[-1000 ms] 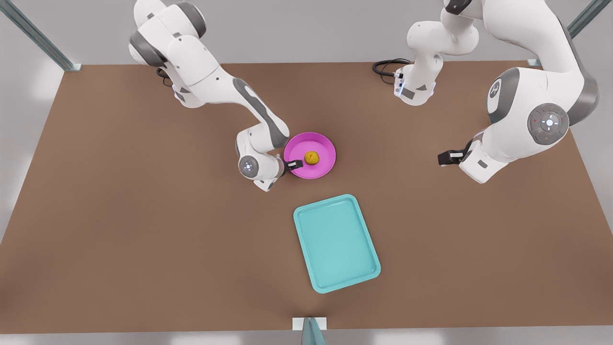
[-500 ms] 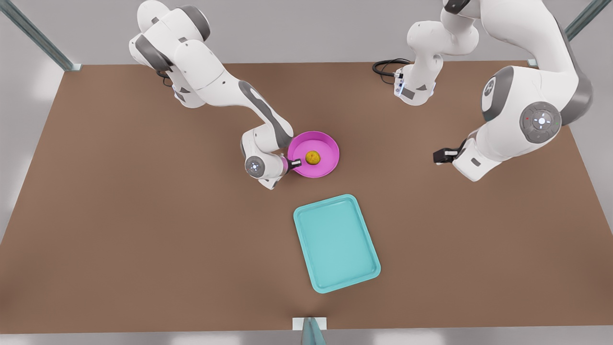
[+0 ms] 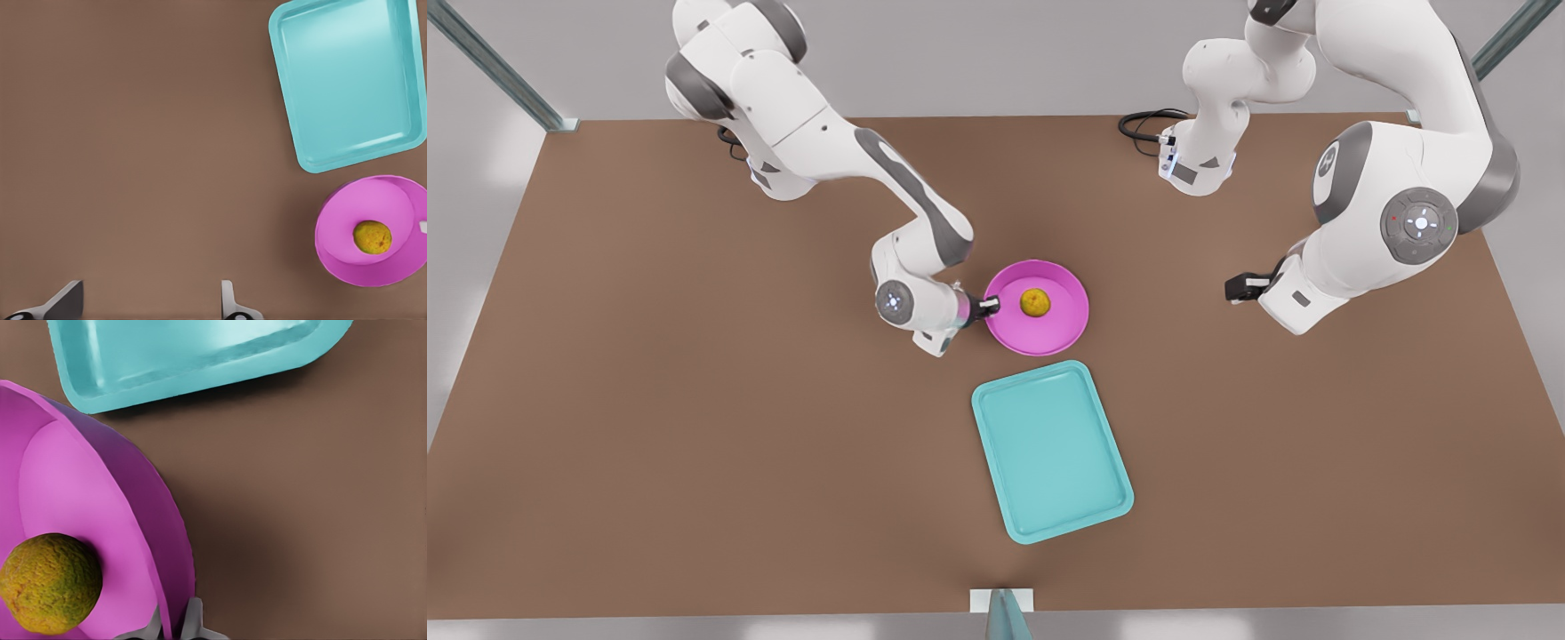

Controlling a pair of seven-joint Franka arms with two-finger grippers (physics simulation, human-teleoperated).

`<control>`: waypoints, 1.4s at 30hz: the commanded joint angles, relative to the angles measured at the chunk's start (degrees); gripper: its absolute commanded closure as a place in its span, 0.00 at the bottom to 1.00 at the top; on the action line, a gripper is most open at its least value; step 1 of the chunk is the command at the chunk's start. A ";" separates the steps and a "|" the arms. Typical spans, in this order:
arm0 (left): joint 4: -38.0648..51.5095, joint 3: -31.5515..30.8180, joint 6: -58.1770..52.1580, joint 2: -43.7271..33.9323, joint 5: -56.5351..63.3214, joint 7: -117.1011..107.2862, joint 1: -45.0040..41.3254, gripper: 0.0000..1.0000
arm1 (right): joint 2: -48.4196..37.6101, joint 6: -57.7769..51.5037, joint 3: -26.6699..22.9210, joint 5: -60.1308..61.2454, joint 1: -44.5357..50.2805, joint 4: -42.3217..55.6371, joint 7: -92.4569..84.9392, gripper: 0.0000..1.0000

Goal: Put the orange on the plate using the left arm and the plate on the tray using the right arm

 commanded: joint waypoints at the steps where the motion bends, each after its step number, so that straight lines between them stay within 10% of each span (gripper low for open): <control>1: 0.00 -0.01 -0.14 -0.07 0.04 0.15 0.00 0.00 | 0.30 -1.46 -0.31 -0.06 -1.14 2.86 3.15 0.79; 12: 0.08 -0.01 0.13 0.02 0.13 0.15 -0.79 0.00 | 20.94 5.57 -2.86 2.75 -7.38 30.28 4.65 0.79; 24: 0.00 -0.01 -0.05 0.02 0.21 0.15 -1.23 0.00 | 26.66 12.51 -2.24 3.02 -2.72 34.95 7.02 0.79; 25: 0.00 -0.01 -0.05 0.02 0.21 0.06 -1.23 0.00 | 26.66 12.77 -2.24 2.93 -2.72 34.95 6.15 0.00; 33: 0.00 -0.01 0.13 0.11 0.21 0.15 -1.31 0.00 | 25.09 12.61 -2.33 0.92 -2.72 34.33 6.06 0.00; 38: 0.00 -0.01 0.13 0.11 0.30 0.06 -1.67 0.00 | 5.58 -50.57 -8.48 -24.56 -10.98 28.71 2.90 0.00; 42: 0.08 -0.01 0.04 0.02 0.30 0.15 -1.67 0.00 | -8.22 -57.01 -8.57 -48.92 -15.90 27.21 -13.98 0.00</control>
